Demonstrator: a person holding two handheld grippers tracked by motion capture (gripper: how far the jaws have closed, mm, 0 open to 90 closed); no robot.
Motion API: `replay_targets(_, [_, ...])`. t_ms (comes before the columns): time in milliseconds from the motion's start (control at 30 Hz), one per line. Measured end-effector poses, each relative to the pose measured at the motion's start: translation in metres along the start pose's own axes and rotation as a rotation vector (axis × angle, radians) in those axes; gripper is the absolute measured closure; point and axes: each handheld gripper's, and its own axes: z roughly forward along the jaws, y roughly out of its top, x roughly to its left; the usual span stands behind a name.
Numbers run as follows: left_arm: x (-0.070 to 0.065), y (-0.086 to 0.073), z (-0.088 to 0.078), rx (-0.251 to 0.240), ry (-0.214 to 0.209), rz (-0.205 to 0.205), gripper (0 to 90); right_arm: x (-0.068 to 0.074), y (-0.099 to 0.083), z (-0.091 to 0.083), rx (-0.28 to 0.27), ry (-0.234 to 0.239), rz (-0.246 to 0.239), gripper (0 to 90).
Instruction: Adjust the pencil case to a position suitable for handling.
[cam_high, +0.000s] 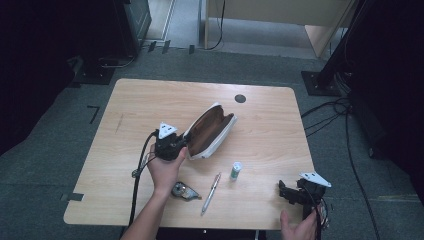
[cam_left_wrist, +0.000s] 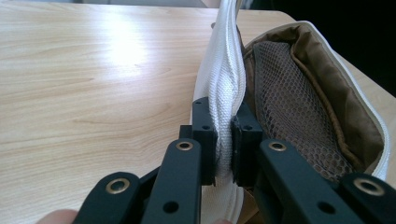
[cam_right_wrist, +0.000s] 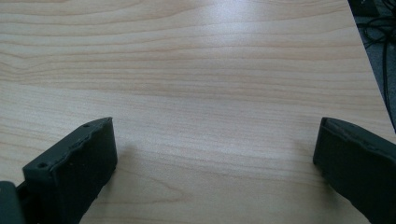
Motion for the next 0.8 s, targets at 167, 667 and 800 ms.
replay_targets(167, [-0.013,-0.004,0.005,-0.021,0.071,-0.029,83.8,0.0,0.0,0.0,0.0,0.0,0.0,0.0])
replay_targets(667, [-0.016,-0.018,0.005,-0.091,0.186,-0.141,81.2,0.0,0.0,0.0,0.002,0.0,-0.001,0.0])
replay_targets(800, [-0.014,-0.021,0.004,-0.084,0.141,-0.15,72.0,0.0,0.0,0.0,0.002,0.0,-0.001,0.0])
